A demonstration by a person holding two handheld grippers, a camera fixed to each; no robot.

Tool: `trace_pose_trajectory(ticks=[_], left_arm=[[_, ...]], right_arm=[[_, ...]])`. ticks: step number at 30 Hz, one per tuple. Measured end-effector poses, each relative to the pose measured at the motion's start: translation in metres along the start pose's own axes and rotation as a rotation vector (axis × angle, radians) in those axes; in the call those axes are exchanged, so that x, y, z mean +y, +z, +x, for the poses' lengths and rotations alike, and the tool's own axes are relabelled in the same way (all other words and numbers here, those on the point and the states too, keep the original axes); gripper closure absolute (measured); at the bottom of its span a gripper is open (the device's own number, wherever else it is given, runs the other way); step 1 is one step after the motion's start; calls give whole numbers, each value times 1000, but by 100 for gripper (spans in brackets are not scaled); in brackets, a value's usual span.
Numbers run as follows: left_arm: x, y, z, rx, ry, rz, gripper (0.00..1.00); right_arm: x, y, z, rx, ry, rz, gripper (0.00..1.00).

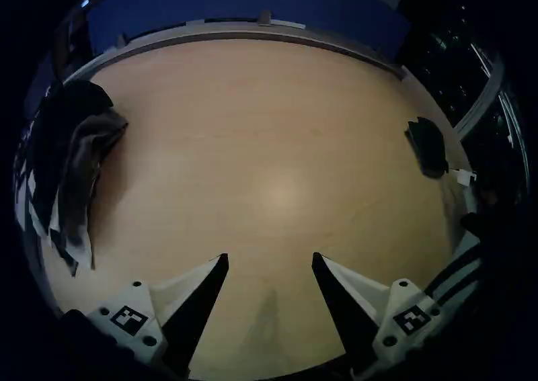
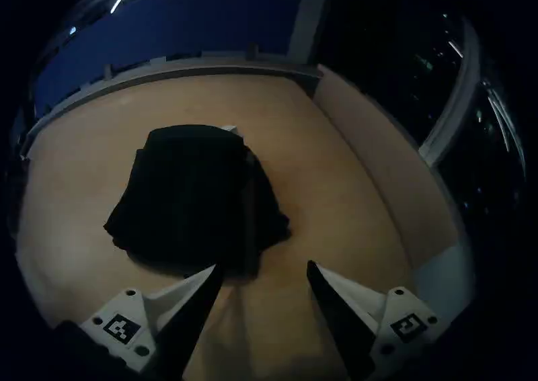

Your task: Fold towel

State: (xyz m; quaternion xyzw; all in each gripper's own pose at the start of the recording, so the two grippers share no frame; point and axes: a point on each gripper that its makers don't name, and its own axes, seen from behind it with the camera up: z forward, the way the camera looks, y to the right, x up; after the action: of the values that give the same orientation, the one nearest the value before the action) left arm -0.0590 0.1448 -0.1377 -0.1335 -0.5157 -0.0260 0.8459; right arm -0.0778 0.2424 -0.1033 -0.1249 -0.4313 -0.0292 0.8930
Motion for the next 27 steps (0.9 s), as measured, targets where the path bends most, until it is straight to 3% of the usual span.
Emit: trace_pose_trajectory(ticks=[9, 15, 27], left_arm=[[-5, -2, 4, 22, 0, -4, 8], [-10, -5, 11, 60, -11, -12, 8], [-21, -30, 67, 316, -77, -30, 8]], right_arm=[[-5, -16, 2, 18, 2, 13, 5], [-32, -34, 7, 31, -1, 79, 0], [-127, -105, 75, 301, -11, 265, 0]])
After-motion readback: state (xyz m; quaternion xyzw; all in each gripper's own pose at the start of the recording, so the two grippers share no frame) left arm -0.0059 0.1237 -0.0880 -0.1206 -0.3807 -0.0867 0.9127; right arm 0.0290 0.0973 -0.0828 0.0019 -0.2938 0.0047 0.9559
